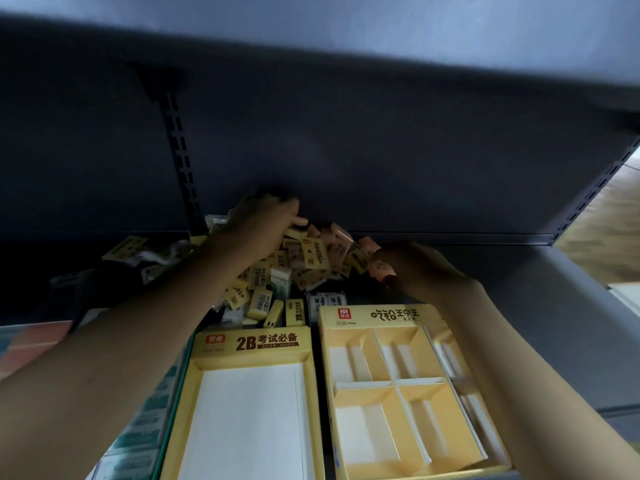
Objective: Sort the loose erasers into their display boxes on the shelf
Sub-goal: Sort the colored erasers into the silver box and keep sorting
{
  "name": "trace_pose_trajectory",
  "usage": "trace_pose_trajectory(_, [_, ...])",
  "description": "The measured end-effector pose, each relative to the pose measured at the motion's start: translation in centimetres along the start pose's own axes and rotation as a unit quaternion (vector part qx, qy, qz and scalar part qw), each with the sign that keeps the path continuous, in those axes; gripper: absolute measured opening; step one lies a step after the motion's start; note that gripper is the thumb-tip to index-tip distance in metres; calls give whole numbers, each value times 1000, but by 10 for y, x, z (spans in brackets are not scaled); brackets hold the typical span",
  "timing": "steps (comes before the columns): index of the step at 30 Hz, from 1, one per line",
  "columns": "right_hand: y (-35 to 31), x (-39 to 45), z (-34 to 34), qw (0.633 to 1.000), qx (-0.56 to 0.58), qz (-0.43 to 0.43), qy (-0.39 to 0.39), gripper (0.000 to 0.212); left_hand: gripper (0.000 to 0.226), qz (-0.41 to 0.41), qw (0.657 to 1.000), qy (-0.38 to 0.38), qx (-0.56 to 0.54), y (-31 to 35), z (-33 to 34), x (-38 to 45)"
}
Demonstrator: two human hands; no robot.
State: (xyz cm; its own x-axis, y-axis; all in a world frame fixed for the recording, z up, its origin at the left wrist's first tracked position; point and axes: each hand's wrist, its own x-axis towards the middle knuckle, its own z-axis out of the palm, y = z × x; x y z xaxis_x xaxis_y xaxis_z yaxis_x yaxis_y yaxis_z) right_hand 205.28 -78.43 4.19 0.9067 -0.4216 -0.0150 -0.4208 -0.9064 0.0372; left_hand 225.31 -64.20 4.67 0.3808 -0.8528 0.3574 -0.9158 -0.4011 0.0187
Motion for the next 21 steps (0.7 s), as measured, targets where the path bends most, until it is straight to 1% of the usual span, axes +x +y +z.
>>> trace_pose_trajectory(4, [-3, 1, -2, 1000, 4, 9, -11, 44, 11, -13, 999, 14, -34, 2, -3, -7])
trace_pose_trajectory(7, [-7, 2, -7, 1000, -7, 2, -1, 40, 7, -9, 998, 2, -69, -1, -6, -12])
trace_pose_trajectory(8, [-9, 3, -9, 1000, -3, 0, 7, 38, 12, -12, 996, -3, -86, -3, -7, -14])
trace_pose_trajectory(9, [-11, 4, -11, 1000, 10, -4, 15, 34, 15, -17, 994, -4, -107, -5, -9, -18])
trace_pose_trajectory(10, [-14, 6, -12, 999, 29, -9, 20, 29, 13, -27, 992, -4, -122, -7, -12, -23])
trace_pose_trajectory(12, [-22, 9, -15, 996, 80, -27, 31, 20, 4, -42, 989, 12, -141, -11, -19, -33])
trace_pose_trajectory(15, [-40, 12, -25, 987, 146, -46, 52, 17, 4, -53, 983, 53, -170, -19, -31, -52])
trace_pose_trajectory(18, [-63, 12, -33, 977, 185, -66, 80, 12, 15, -88, 965, 80, -233, -31, -42, -76])
trace_pose_trajectory(21, [-91, 12, -39, 975, 179, -85, 101, 5, 20, -129, 944, 75, -296, -44, -56, -101])
